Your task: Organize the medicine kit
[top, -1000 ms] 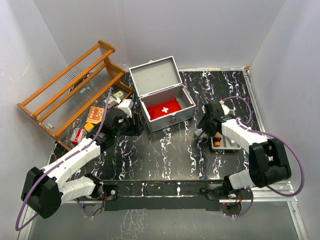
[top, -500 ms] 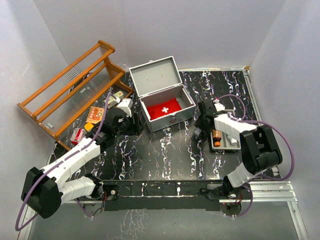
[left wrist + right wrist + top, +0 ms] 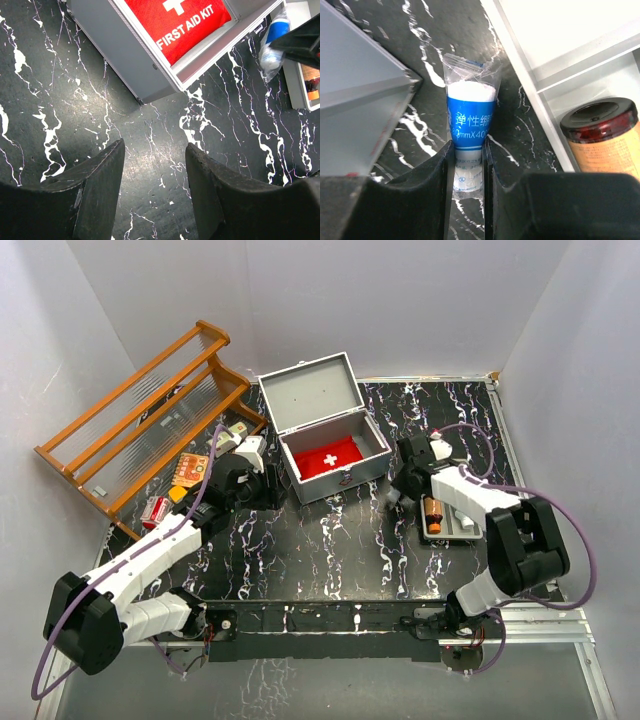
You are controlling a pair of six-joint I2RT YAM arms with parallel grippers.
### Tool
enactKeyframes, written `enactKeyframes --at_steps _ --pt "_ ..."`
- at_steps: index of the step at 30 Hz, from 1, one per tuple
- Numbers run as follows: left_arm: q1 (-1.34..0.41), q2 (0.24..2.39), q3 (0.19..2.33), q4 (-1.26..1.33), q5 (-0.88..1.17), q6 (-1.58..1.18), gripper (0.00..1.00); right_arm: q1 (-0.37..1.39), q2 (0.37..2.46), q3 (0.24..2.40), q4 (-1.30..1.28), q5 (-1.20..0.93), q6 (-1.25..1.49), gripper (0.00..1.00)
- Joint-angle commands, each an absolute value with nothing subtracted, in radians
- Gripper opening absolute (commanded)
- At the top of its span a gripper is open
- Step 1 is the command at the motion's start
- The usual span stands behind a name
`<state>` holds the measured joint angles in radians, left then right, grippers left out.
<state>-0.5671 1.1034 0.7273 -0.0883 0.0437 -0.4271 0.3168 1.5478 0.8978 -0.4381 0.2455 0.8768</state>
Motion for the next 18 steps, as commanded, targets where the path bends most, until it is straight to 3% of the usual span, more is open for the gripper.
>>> enactKeyframes --at_steps 1,9,18 --pt "-0.572 1.095 0.767 -0.101 0.035 -0.417 0.5 0.301 1.415 0.955 -0.408 0.327 0.949 0.2" --pt "-0.572 1.068 0.761 -0.115 0.035 -0.411 0.5 0.238 1.274 0.904 -0.384 0.624 1.115 0.2" --pt "-0.573 1.033 0.753 -0.137 0.017 -0.401 0.5 0.106 1.346 0.898 -0.432 0.627 1.263 0.2"
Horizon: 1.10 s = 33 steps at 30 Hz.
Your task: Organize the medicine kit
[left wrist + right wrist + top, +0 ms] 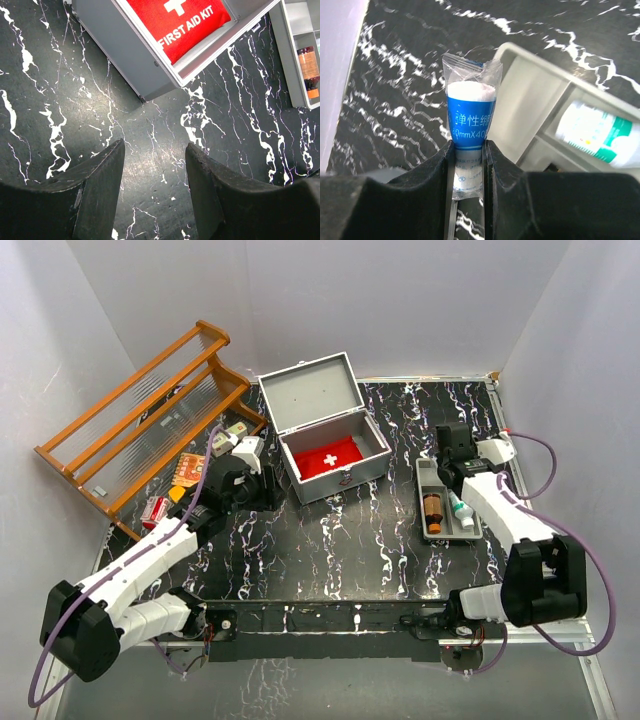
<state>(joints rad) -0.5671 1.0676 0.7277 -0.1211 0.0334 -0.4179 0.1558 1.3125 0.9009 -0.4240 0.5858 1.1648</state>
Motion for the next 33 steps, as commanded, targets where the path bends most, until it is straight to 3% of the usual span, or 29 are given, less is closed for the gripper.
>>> enactKeyframes --at_steps 1,12,19,25,33 --pt "-0.572 1.033 0.753 -0.139 0.015 -0.4 0.5 0.095 1.36 0.898 -0.432 0.62 1.272 0.2" --pt "-0.573 1.02 0.75 -0.15 0.005 -0.388 0.5 0.028 1.497 0.937 -0.409 0.475 1.251 0.23" --pt "-0.572 1.019 0.748 -0.153 0.002 -0.385 0.5 0.018 1.585 0.967 -0.403 0.378 1.237 0.31" --pt "-0.573 1.013 0.749 -0.163 -0.006 -0.38 0.51 0.014 1.554 0.97 -0.415 0.391 1.225 0.49" --pt "-0.573 1.042 0.786 -0.163 -0.024 -0.376 0.55 0.014 1.424 0.994 -0.457 0.369 1.026 0.51"
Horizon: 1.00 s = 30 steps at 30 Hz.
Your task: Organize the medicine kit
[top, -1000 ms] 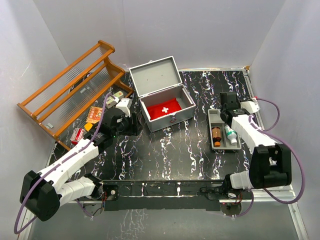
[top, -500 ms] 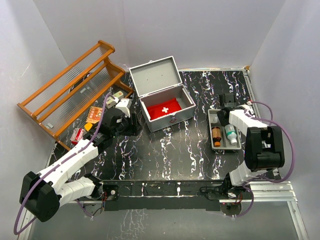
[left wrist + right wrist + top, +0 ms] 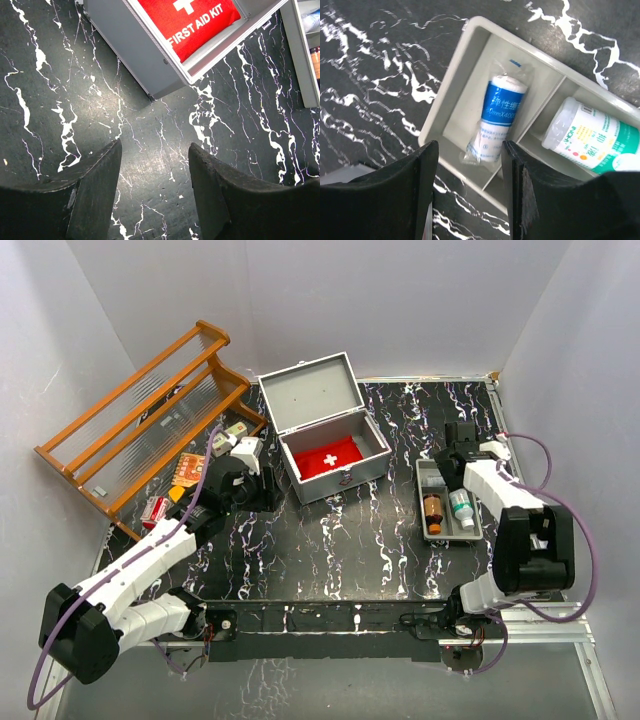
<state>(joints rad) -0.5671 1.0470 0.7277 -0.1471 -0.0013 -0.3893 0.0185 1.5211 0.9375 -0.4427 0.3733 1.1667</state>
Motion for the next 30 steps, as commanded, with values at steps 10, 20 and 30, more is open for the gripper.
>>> enactKeyframes --at_steps 10,20,30 --pt "-0.571 1.141 0.925 -0.178 -0.106 -0.33 0.57 0.151 1.374 1.052 -0.495 0.038 0.783 0.52" --pt "-0.571 1.087 1.054 -0.322 -0.287 -0.283 0.6 0.492 1.371 1.127 -0.43 0.159 0.919 0.7" --pt "-0.572 1.003 1.107 -0.393 -0.352 -0.291 0.63 0.585 1.612 1.338 -0.598 0.387 1.088 0.65"
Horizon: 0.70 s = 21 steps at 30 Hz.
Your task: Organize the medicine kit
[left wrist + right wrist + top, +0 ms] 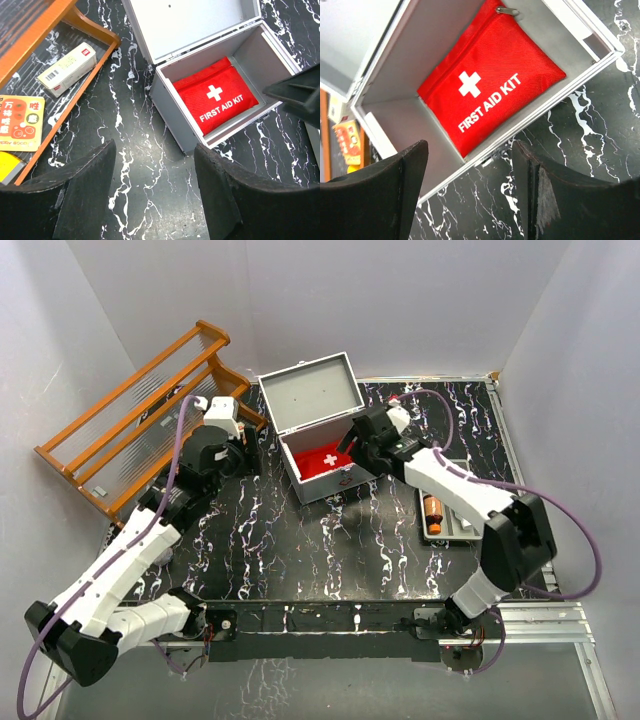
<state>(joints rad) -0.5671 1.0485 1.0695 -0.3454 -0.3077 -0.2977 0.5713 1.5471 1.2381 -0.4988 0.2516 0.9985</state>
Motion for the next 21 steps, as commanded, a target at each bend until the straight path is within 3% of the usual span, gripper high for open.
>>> enactKeyframes --at_steps 1,10,21 --pt "-0.572 0.997 1.105 -0.399 -0.353 -0.295 0.63 0.589 1.63 1.356 -0.625 0.41 1.097 0.65" --pt "-0.571 0.971 1.052 -0.392 -0.3 -0.343 0.63 0.591 1.691 1.366 -0.634 0.454 1.082 0.6" --pt "-0.571 1.002 1.113 -0.462 -0.311 -0.363 0.63 0.543 1.687 1.323 -0.629 0.442 0.918 0.4"
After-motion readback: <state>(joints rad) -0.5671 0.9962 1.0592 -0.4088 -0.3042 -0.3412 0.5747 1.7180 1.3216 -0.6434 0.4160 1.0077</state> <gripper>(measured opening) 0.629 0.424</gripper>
